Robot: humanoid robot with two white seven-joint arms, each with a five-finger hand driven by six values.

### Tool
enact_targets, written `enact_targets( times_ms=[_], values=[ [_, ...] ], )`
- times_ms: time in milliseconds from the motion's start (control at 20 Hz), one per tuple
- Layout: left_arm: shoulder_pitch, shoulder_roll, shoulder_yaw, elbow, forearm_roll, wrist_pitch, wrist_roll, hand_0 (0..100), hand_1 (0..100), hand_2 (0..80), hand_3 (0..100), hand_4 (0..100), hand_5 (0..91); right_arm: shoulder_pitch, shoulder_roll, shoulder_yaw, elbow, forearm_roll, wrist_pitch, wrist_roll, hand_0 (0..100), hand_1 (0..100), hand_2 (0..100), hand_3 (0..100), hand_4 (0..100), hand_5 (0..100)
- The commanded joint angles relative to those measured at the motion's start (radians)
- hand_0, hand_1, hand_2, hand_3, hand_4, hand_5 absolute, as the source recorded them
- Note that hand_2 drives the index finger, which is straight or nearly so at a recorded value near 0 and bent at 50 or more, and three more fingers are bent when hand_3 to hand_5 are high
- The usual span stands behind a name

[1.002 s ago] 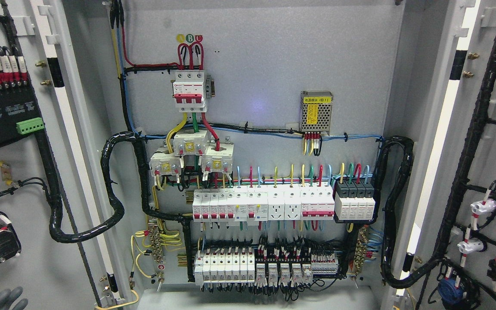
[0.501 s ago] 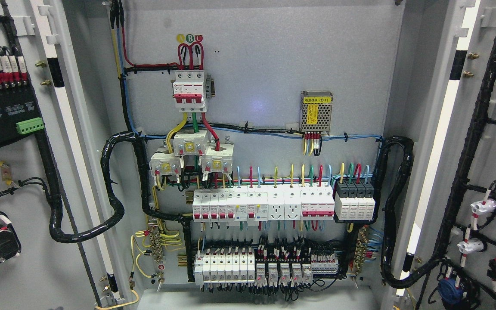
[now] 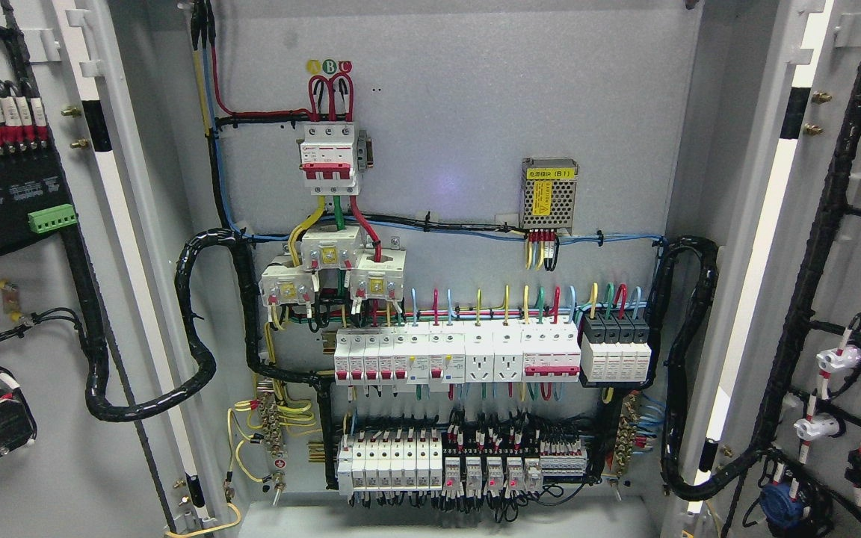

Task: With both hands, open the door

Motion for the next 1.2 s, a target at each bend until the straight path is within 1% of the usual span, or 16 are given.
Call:
enact_targets(
  times_ms=[0, 150, 250, 301, 401, 501, 651, 751, 851, 902, 952, 1052, 1152],
  values=[
    [0.005, -0.101, -0.088, 0.266, -0.024, -0.001, -0.002, 0, 0, 0.0, 0, 0, 0.0, -0.001, 0.011, 0.182, 0.325, 0.083, -0.002, 0.0, 19, 0, 0, 0, 0, 0],
    [-0.006, -0.143, -0.113, 0.421, -0.024, -0.002, -0.002, 0, 0, 0.0, 0, 0, 0.0, -0.003, 0.031, 0.198, 0.463, 0.108, -0.002, 0.002, 19, 0, 0, 0, 0, 0],
    [-0.032, -0.174, -0.143, 0.525, -0.025, -0.004, -0.002, 0, 0, 0.0, 0, 0, 0.0, -0.007, 0.063, 0.198, 0.563, 0.128, -0.002, 0.002, 19, 0, 0, 0, 0, 0],
    [-0.05, -0.18, -0.163, 0.582, -0.025, -0.005, -0.002, 0, 0, 0.0, 0, 0, 0.0, -0.01, 0.074, 0.196, 0.616, 0.128, -0.002, 0.002, 19, 0, 0, 0, 0, 0],
    [-0.076, -0.207, -0.186, 0.691, -0.025, -0.007, -0.002, 0, 0, 0.0, 0, 0, 0.0, -0.039, 0.104, 0.196, 0.725, 0.128, -0.002, 0.002, 19, 0, 0, 0, 0, 0],
    [-0.107, -0.233, -0.191, 0.797, -0.025, -0.008, -0.002, 0, 0, 0.0, 0, 0, 0.0, -0.073, 0.143, 0.181, 0.836, 0.129, -0.002, 0.002, 19, 0, 0, 0, 0, 0],
    [-0.151, -0.272, -0.193, 0.944, -0.042, -0.008, -0.003, 0, 0, 0.0, 0, 0, 0.0, -0.128, 0.148, 0.184, 0.988, 0.129, -0.003, 0.003, 19, 0, 0, 0, 0, 0],
    [-0.176, -0.286, -0.206, 1.027, -0.07, -0.008, -0.003, 0, 0, 0.0, 0, 0, 0.0, -0.145, 0.148, 0.193, 1.055, 0.129, -0.003, 0.003, 19, 0, 0, 0, 0, 0],
    [-0.199, -0.301, -0.217, 1.105, -0.076, -0.008, -0.006, 0, 0, 0.0, 0, 0, 0.0, -0.153, 0.151, 0.198, 1.109, 0.131, -0.003, 0.003, 19, 0, 0, 0, 0, 0],
    [-0.214, -0.312, -0.219, 1.154, -0.076, -0.008, -0.026, 0, 0, 0.0, 0, 0, 0.0, -0.153, 0.161, 0.196, 1.132, 0.147, -0.003, 0.003, 19, 0, 0, 0, 0, 0],
    [-0.229, -0.321, -0.217, 1.21, -0.076, -0.008, -0.06, 0, 0, 0.0, 0, 0, 0.0, -0.153, 0.173, 0.195, 1.154, 0.186, -0.003, 0.003, 19, 0, 0, 0, 0, 0],
    [-0.268, -0.345, -0.214, 1.346, -0.076, -0.008, -0.135, 0, 0, 0.0, 0, 0, 0.0, -0.155, 0.184, 0.182, 1.203, 0.27, -0.005, 0.002, 19, 0, 0, 0, 0, 0],
    [-0.306, -0.371, -0.208, 1.478, -0.076, -0.008, -0.189, 0, 0, 0.0, 0, 0, 0.0, -0.156, 0.192, 0.181, 1.246, 0.299, -0.002, 0.002, 19, 0, 0, 0, 0, 0]
  ],
)
